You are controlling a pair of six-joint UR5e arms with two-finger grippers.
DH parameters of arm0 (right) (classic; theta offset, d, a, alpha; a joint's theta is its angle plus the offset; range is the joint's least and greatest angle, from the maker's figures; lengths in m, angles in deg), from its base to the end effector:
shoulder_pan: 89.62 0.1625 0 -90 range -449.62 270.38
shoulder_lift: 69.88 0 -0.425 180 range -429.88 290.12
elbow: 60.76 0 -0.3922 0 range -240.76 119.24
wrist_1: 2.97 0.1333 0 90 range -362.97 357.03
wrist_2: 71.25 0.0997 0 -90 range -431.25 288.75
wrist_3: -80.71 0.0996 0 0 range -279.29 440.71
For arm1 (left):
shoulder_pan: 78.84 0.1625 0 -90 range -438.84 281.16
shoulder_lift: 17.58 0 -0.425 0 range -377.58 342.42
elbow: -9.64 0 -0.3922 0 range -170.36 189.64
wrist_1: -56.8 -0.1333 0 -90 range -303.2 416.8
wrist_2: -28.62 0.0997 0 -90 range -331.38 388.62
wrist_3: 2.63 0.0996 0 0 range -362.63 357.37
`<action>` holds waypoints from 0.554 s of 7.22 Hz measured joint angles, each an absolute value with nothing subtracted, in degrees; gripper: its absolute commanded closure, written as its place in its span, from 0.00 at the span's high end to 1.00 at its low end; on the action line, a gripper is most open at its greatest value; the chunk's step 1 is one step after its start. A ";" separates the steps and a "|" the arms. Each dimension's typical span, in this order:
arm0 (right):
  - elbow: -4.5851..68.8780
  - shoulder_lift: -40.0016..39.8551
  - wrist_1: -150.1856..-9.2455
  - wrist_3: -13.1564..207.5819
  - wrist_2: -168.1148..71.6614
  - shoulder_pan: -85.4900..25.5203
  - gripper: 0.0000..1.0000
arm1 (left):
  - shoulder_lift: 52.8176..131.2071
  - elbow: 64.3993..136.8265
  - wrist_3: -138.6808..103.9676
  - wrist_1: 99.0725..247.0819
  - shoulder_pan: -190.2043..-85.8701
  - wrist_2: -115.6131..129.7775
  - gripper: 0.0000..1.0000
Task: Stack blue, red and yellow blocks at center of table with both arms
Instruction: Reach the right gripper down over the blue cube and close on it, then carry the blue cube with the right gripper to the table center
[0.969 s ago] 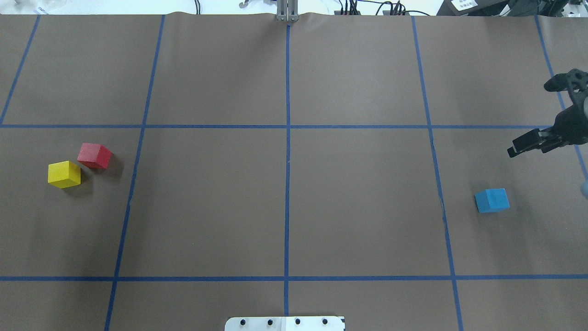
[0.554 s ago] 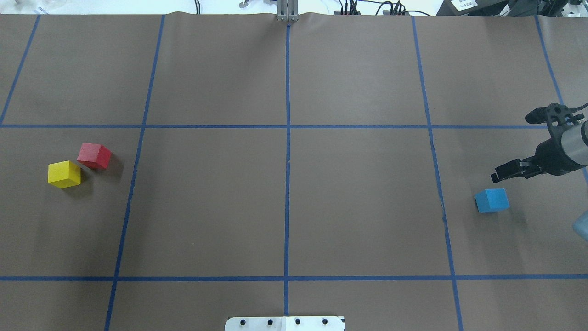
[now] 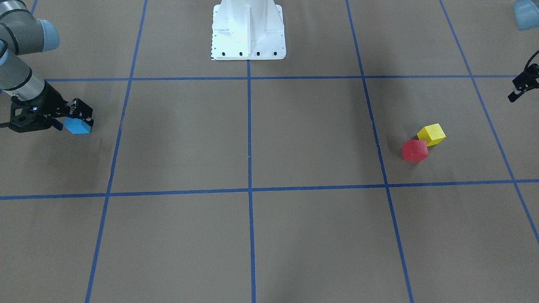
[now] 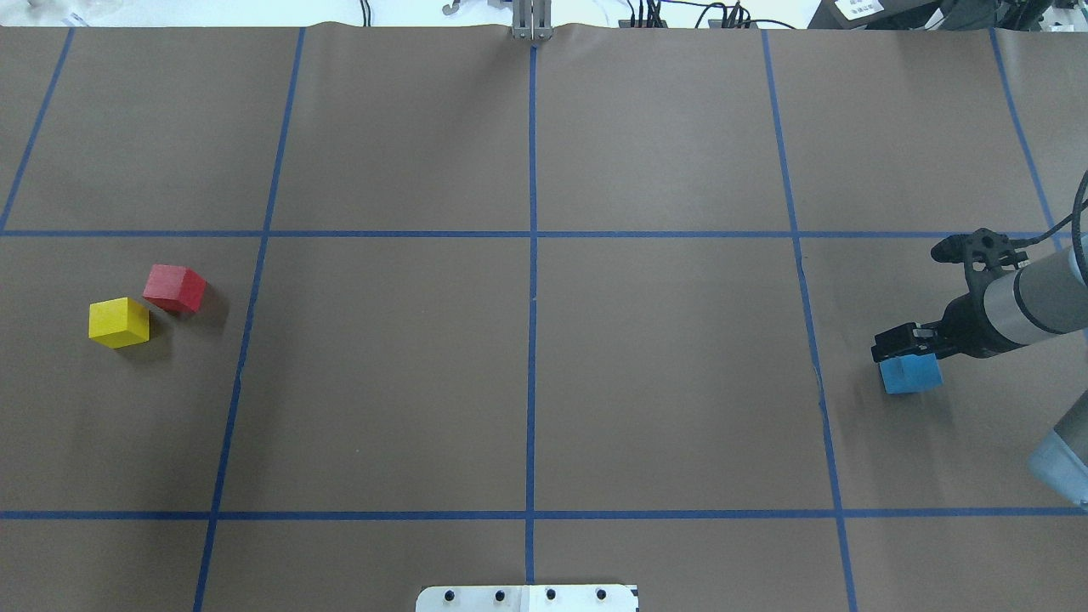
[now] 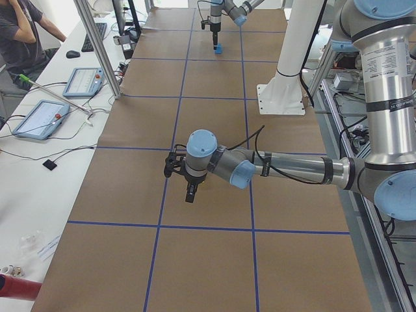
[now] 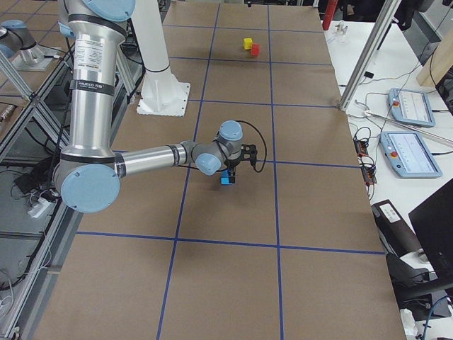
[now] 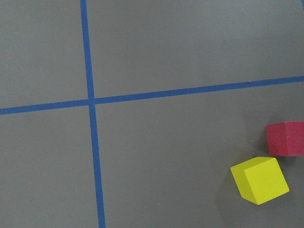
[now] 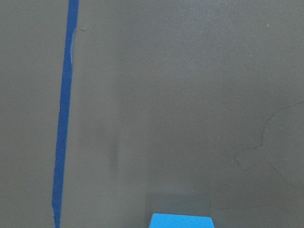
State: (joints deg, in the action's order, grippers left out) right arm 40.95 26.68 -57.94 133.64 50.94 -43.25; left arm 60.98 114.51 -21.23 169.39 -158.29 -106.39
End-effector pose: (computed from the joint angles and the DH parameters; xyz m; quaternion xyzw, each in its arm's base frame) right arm -0.2680 -0.3975 0.5496 0.0253 -0.4196 -0.0218 0.9071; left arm 0.0165 -0.4320 0.5751 0.1074 0.4133 0.0228 0.9040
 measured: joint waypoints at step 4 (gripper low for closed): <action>41.29 28.18 -57.90 134.40 50.80 -44.09 0.00 | 60.69 115.35 -23.89 169.39 -158.29 -106.39 1.00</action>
